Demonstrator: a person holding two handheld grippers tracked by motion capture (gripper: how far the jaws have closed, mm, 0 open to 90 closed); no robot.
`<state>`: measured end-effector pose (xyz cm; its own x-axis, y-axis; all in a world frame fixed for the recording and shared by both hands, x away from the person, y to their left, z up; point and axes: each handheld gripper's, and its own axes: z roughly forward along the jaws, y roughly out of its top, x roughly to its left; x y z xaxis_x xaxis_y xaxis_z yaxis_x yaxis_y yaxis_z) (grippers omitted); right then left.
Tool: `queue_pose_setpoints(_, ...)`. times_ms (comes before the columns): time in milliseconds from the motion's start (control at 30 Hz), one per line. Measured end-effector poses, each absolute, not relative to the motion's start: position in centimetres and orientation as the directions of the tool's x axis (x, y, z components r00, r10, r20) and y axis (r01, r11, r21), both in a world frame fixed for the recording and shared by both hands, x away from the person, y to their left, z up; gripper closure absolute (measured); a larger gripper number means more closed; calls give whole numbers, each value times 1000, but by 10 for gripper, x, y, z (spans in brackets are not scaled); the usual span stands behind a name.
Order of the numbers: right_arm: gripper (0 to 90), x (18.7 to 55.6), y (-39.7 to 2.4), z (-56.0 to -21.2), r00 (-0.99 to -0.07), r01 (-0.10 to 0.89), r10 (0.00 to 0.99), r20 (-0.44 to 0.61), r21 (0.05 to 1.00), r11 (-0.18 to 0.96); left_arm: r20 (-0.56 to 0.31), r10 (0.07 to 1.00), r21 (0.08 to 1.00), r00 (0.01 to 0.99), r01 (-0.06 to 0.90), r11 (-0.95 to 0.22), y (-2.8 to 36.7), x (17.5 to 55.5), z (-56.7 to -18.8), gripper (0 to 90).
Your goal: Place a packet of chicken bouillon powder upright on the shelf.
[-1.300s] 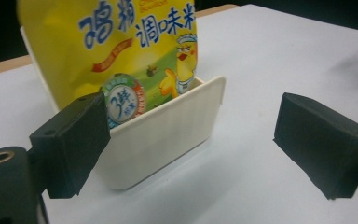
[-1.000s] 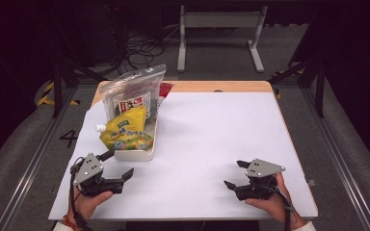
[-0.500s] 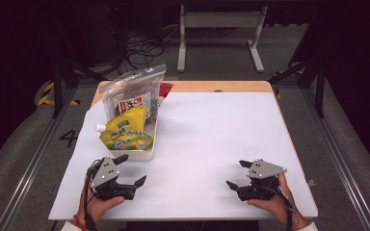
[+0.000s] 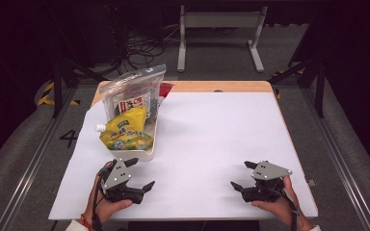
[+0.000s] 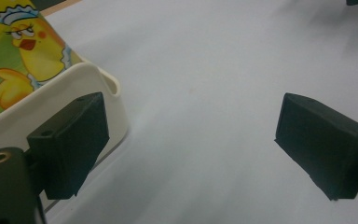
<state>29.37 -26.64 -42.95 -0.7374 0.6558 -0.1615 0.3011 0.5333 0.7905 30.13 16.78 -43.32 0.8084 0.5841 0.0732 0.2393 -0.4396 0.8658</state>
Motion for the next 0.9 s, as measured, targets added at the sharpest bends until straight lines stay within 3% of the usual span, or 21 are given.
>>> queue_pose_setpoints(900,119,279,-312,-433,-625,343,765,-159,824,451,67,514,834,855,234,-499,143,309,-446,72)
